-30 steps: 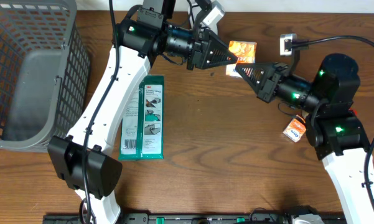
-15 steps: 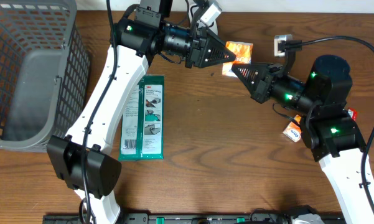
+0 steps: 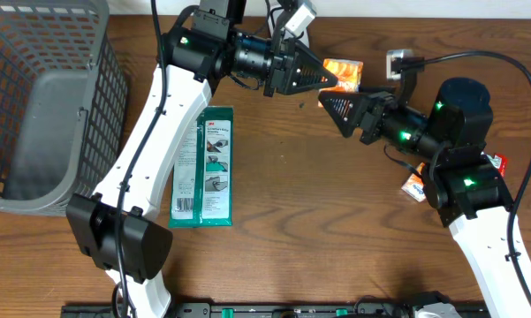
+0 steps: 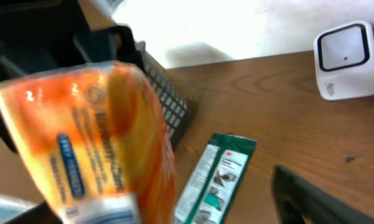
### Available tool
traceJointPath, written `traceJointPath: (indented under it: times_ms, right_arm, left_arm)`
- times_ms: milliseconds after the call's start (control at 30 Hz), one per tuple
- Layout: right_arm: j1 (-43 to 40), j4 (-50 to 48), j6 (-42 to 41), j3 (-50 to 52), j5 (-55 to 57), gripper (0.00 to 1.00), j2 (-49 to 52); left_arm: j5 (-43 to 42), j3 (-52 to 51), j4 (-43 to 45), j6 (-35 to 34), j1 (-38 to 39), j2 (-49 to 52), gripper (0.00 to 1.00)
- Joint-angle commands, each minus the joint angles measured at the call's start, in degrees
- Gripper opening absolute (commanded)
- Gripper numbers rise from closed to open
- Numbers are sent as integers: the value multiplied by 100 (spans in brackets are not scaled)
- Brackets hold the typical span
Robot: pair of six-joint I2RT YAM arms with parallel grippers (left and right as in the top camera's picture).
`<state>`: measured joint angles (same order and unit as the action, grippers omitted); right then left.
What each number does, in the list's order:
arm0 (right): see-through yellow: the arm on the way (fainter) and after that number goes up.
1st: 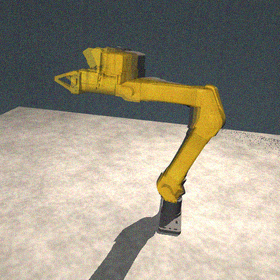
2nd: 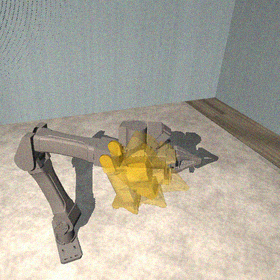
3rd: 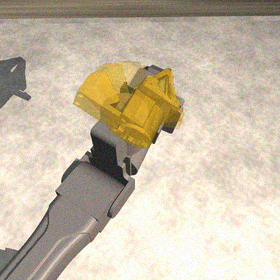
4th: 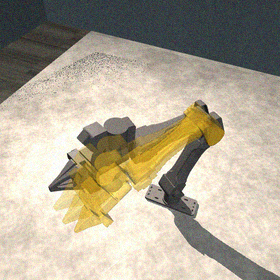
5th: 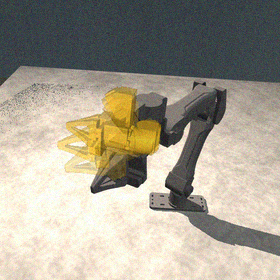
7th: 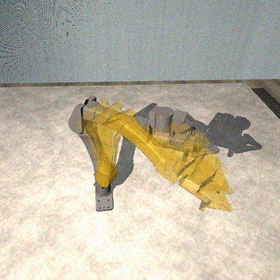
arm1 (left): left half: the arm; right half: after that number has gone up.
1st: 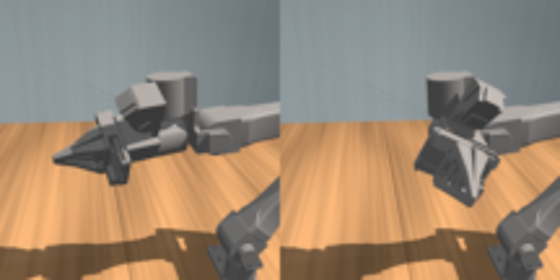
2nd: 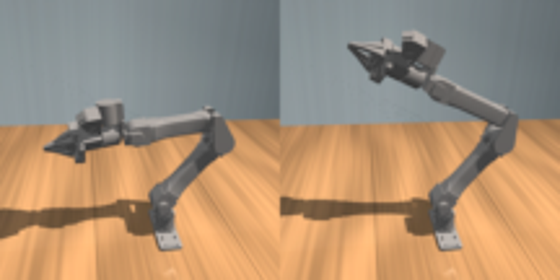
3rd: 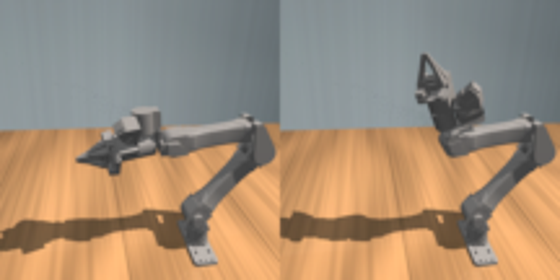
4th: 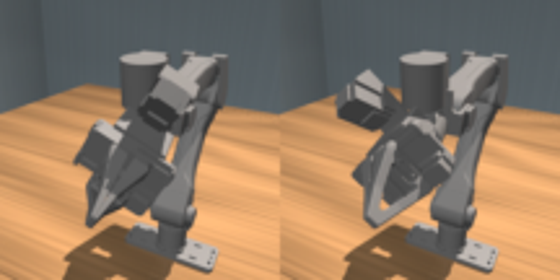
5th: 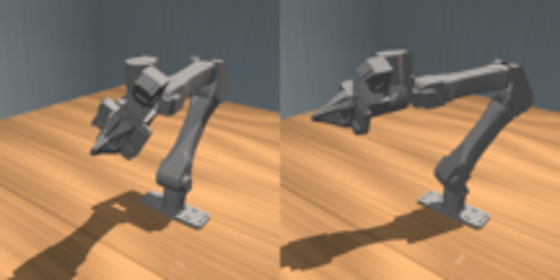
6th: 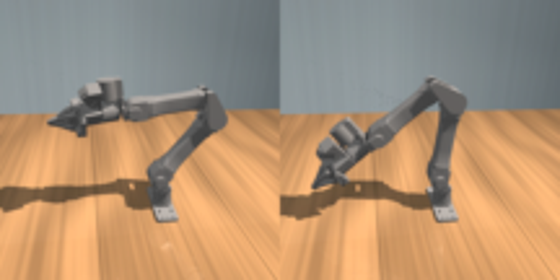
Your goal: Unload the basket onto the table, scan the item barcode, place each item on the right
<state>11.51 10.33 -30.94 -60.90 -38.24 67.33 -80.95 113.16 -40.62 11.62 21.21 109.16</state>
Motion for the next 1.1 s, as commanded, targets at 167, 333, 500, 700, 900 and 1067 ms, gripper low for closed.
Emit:
traceJointPath:
  times_ms: [167,333,500,700,900,1067]
  right_arm:
    - [-219,114,37,-109,33,91,-315]
    - [-409,846,70,-170,26,92,-514]
    - [-428,1884,444,-205,205,92,-485]
    - [-326,3115,970,-205,852,91,-208]
    - [120,3740,1222,-203,1622,91,374]
    - [634,3665,1215,-203,1893,91,1012]
  left_arm:
    - [634,160,24,-890,-238,-138,7]
    - [1198,160,24,-1705,-461,-138,7]
    - [1311,160,24,-2437,-619,-138,7]
    - [1878,210,-168,-3042,-756,-138,7]
    - [4809,1121,-1755,-2809,-675,-138,7]
    - [6822,2277,-2778,-2529,-529,-136,7]
